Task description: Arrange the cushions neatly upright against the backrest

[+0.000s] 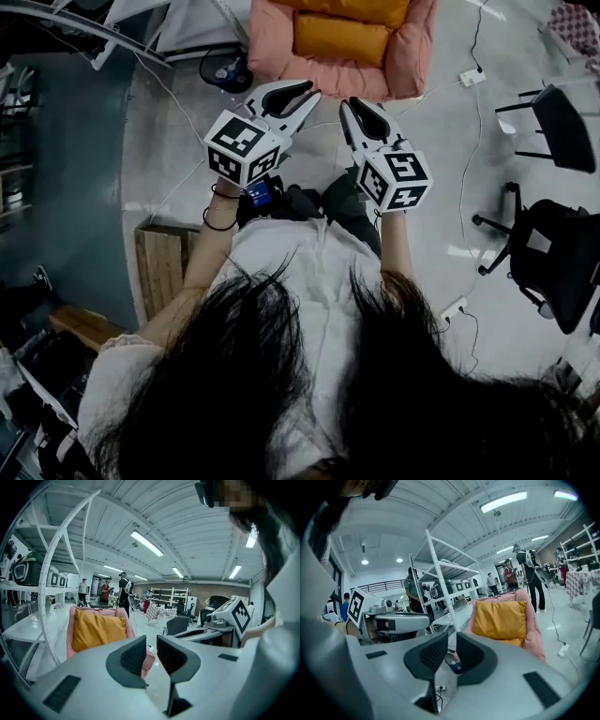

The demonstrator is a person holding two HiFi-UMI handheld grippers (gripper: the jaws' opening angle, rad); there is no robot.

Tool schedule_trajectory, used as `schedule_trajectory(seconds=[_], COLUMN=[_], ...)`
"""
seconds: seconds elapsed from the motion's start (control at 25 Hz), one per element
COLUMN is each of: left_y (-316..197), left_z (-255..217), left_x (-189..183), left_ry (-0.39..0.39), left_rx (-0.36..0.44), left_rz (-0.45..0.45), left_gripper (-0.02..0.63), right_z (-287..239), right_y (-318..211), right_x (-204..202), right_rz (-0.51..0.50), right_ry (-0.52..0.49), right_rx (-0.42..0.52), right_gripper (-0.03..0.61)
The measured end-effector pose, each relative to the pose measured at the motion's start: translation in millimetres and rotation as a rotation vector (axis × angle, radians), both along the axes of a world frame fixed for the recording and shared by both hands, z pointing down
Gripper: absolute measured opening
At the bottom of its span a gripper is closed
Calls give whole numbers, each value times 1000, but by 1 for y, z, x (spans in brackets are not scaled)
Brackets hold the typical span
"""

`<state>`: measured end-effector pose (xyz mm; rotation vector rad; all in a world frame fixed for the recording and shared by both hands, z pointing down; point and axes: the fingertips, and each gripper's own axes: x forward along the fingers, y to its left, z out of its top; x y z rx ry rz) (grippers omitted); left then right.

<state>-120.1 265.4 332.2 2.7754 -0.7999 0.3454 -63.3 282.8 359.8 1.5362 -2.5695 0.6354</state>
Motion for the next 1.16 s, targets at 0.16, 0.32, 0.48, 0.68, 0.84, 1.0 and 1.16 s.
schedule_trajectory(seconds=[0.16, 0.32, 0.48, 0.68, 0.84, 1.0, 1.16], left_y=[8, 11, 13, 14, 13, 11, 7], left_z=[-2, -4, -7, -8, -9, -10, -9], left_x=[-21, -29, -30, -28, -30, -30, -31], left_ry=[24, 37, 52, 64, 71, 74, 76], left_rx=[2, 9, 15, 17, 16, 16, 12], left_rz=[9, 27, 44, 63, 66, 63, 62], left_gripper=[81, 81, 81, 81, 81, 81, 81], right_z=[-1, -5, -7, -8, -10, -10, -8], right_y=[10, 13, 16, 18, 17, 15, 12], right_x=[-24, -36, -39, -39, -42, -42, -43], right_rz=[-2, 6, 17, 27, 25, 21, 17], right_ry=[29, 56, 74, 92, 103, 107, 110], right_rx=[1, 12, 19, 19, 22, 23, 20], right_gripper=[64, 63, 63, 63, 63, 63, 63])
